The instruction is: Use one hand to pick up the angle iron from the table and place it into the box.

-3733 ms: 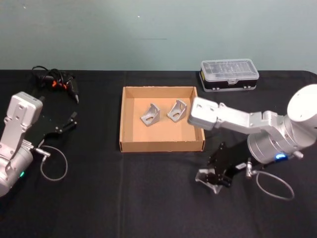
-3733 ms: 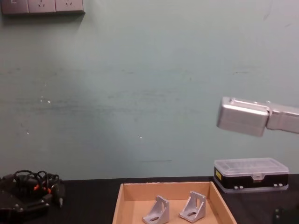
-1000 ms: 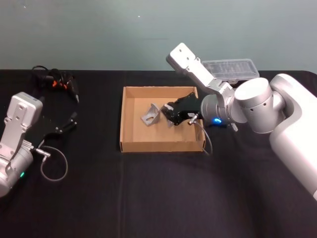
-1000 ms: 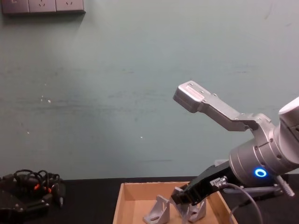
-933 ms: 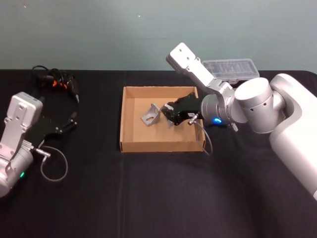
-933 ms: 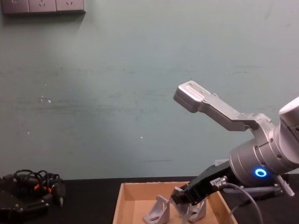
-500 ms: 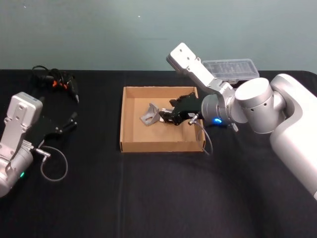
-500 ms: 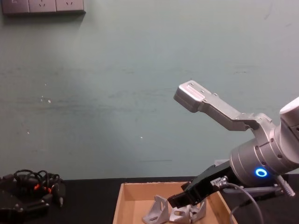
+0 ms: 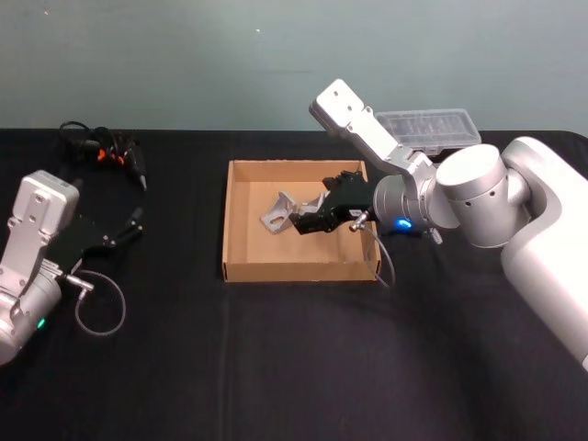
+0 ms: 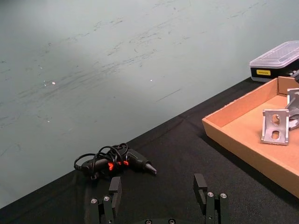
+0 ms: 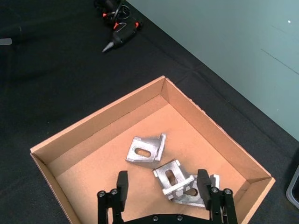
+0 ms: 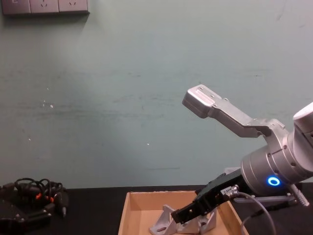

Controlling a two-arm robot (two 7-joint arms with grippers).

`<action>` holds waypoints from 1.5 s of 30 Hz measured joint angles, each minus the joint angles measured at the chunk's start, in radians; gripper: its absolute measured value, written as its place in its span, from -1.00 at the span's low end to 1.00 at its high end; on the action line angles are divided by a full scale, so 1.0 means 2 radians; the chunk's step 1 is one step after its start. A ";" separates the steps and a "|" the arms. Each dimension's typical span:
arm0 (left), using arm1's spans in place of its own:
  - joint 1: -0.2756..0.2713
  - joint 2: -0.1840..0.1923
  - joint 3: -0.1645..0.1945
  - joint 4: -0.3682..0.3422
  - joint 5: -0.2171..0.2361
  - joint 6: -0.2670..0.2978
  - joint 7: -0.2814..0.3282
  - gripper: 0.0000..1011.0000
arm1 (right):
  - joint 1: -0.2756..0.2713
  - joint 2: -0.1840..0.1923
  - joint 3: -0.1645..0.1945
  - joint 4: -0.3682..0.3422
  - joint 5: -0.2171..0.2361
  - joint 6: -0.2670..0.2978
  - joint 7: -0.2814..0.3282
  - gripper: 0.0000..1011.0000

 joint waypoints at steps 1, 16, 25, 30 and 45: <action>0.000 0.000 0.000 0.000 0.000 0.000 0.000 1.00 | 0.000 0.000 0.000 0.000 0.000 0.000 0.000 0.87; 0.000 0.000 0.000 0.000 0.000 0.000 0.000 1.00 | -0.038 0.009 0.027 -0.056 -0.006 0.002 -0.030 0.99; 0.000 0.000 0.000 0.000 0.000 0.000 0.000 1.00 | -0.119 0.014 0.082 -0.130 -0.003 -0.048 -0.093 0.99; 0.000 0.000 0.000 0.000 0.000 0.000 0.000 1.00 | -0.161 0.012 0.105 -0.153 -0.004 -0.104 -0.125 0.99; 0.000 0.000 0.000 0.000 0.000 0.000 0.000 1.00 | -0.157 0.013 0.104 -0.152 -0.005 -0.101 -0.124 0.99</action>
